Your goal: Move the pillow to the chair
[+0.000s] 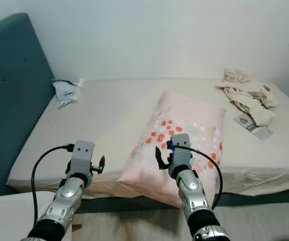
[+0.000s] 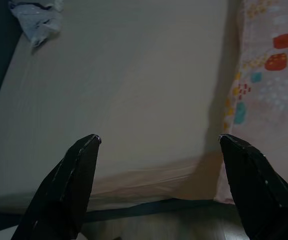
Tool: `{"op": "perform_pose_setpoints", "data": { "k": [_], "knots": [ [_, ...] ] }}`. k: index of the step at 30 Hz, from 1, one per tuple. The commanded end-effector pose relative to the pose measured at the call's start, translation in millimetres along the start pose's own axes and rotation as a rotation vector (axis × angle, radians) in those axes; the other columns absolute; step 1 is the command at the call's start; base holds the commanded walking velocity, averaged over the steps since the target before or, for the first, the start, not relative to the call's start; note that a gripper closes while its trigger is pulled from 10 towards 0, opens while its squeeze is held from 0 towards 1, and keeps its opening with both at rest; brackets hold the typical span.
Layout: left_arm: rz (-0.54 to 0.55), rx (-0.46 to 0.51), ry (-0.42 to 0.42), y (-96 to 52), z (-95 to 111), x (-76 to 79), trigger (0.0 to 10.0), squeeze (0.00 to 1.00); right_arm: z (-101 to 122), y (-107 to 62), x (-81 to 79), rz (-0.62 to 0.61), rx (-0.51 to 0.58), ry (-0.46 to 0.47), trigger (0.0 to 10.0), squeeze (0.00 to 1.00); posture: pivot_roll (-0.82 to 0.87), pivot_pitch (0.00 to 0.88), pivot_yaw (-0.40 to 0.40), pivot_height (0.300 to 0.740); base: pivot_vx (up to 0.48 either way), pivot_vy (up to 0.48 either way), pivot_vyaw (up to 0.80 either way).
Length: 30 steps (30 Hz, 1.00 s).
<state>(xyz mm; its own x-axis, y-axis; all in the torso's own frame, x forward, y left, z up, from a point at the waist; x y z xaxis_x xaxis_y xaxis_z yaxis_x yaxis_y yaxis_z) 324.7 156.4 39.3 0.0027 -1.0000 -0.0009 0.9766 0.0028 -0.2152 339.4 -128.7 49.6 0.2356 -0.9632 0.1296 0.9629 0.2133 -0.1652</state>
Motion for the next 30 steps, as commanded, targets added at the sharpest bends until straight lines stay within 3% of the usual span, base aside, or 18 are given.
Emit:
{"op": "perform_pose_setpoints", "data": {
  "k": [1, 19, 30],
  "knots": [
    [-0.004, -0.018, -0.009, -1.0, -3.7, -0.9, 10.0, 0.00, -5.3, -2.6, -0.8, -0.014, -0.010, 0.028, 10.0, 0.00, -0.05, 0.043, 0.009, 0.740, 0.000, 0.000, 0.00],
    [0.008, -0.033, 0.019, -0.3, -4.6, -2.5, 10.0, 0.00, -11.8, -5.2, 0.5, -0.027, -0.039, 0.023, 10.0, 0.00, -0.05, 0.066, 0.007, 0.740, 0.000, 0.000, 0.00],
    [-0.001, 0.009, -0.040, -2.0, 1.2, -1.5, 10.0, 0.00, -9.3, -3.7, -3.1, -0.004, -0.032, 0.013, 10.0, 0.00, -0.04, 0.069, -0.006, 0.740, 0.116, 0.000, 0.00]
  ]
}}
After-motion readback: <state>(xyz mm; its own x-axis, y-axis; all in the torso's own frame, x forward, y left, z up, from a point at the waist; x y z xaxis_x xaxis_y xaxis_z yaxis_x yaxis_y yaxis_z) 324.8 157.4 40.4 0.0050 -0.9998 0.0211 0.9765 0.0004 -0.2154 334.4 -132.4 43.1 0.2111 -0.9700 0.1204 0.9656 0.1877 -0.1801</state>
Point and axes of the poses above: a point about 5 cm out from each wrist's last joint towards the gripper, its own y axis pointing out of the wrist towards the gripper, its own z axis along the axis of the wrist's last joint, x = y × z, the point moved 2 cm from there along y, pointing out of the wrist towards the gripper, and after that the axes turned 9 degrees about -y, right-handed, at the moved point
